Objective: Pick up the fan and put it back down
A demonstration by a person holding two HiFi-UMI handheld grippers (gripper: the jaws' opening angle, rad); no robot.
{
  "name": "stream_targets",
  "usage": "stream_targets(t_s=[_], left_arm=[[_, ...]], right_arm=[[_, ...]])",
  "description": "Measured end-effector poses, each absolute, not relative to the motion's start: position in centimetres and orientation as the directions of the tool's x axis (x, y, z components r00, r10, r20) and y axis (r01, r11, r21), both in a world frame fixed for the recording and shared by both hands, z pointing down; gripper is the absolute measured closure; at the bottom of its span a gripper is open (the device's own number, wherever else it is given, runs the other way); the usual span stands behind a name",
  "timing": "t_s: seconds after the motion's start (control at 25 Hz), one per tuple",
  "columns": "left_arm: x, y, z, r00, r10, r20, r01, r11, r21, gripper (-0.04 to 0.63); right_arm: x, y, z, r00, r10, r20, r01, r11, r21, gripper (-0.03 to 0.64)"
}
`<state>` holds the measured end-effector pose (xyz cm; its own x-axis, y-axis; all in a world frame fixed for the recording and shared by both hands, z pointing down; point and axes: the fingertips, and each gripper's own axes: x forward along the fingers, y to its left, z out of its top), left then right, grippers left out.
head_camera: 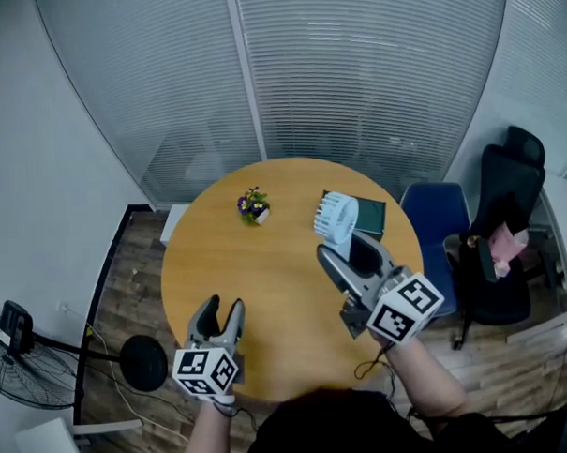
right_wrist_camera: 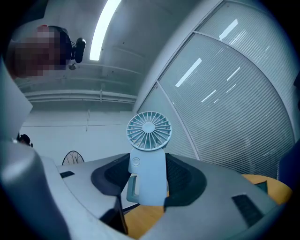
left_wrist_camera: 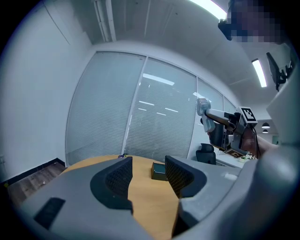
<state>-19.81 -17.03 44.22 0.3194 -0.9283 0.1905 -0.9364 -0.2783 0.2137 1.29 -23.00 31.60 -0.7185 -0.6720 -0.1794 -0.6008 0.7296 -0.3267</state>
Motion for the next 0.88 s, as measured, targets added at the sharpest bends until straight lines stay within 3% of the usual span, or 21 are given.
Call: stream_targets(t_s=[0.88], left_arm=[[-21.4, -17.4, 46.3, 0.303, -0.929, 0.211, -0.937, -0.25, 0.245, 0.379]], right_arm=[[1.8, -24.4, 33.1, -0.691, -0.703, -0.171, -0.618, 0.696, -0.365, 0.394]])
